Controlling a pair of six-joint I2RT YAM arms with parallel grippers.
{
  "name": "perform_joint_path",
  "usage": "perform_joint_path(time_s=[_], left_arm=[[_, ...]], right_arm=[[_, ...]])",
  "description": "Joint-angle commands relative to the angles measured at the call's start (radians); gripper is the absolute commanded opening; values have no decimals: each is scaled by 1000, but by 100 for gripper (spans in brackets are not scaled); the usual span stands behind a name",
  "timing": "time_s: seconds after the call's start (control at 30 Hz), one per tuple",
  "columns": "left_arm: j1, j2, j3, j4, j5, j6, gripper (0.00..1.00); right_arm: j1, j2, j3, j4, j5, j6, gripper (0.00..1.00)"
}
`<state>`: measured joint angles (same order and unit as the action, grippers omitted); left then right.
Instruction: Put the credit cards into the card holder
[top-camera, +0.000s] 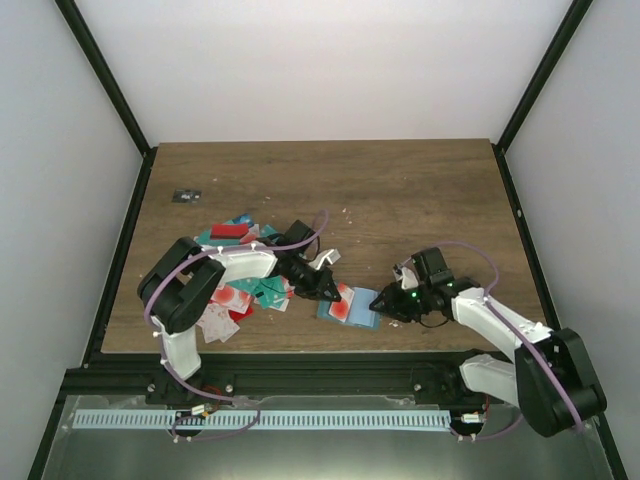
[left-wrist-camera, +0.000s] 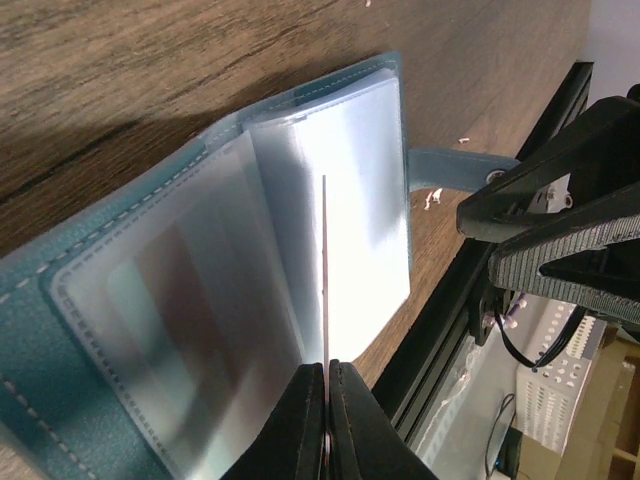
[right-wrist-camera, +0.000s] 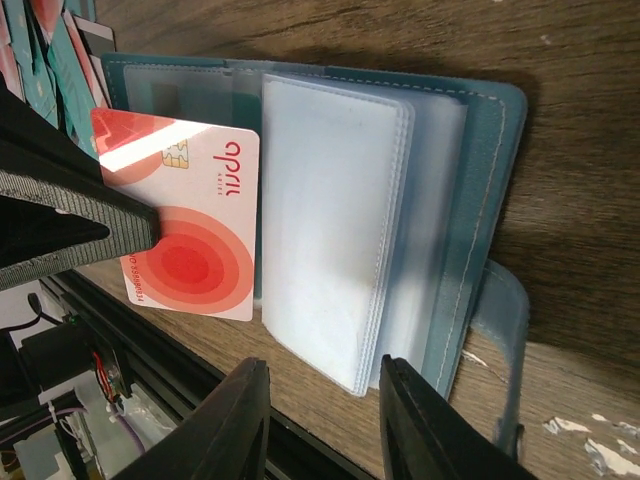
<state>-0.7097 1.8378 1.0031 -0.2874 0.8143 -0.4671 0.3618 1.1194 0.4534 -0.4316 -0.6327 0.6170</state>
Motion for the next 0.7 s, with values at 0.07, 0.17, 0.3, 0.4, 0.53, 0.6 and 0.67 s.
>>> perform_joint_path(time_s=[0.07,0.17,0.3,0.4,0.53,0.6,0.67], left_arm=[[-7,19,28,-7,1,14,4],[-8,18,26,-2,-16,-1,4],[-9,9,6,25,-15,-29,4],[-9,5,1,31,-15,-36,4],[-9,2,10,20,-25,-39,4],[-9,4,14,8,-33,-38,4],[-10,3,13,0,-41,-35,4]], right_arm=[[-2,36,-15,33,-6,-22,33],[-1,55,-16,40,-6,-24,33],[-1,78,-15,42,-1,-26,32],[-2,89,-15,47,1,-28,32],[0,106,-17,55,-2,-34,32],[-2,114,-17,58,-4,-36,32],[-3,121,-17,59,-5,-38,32]])
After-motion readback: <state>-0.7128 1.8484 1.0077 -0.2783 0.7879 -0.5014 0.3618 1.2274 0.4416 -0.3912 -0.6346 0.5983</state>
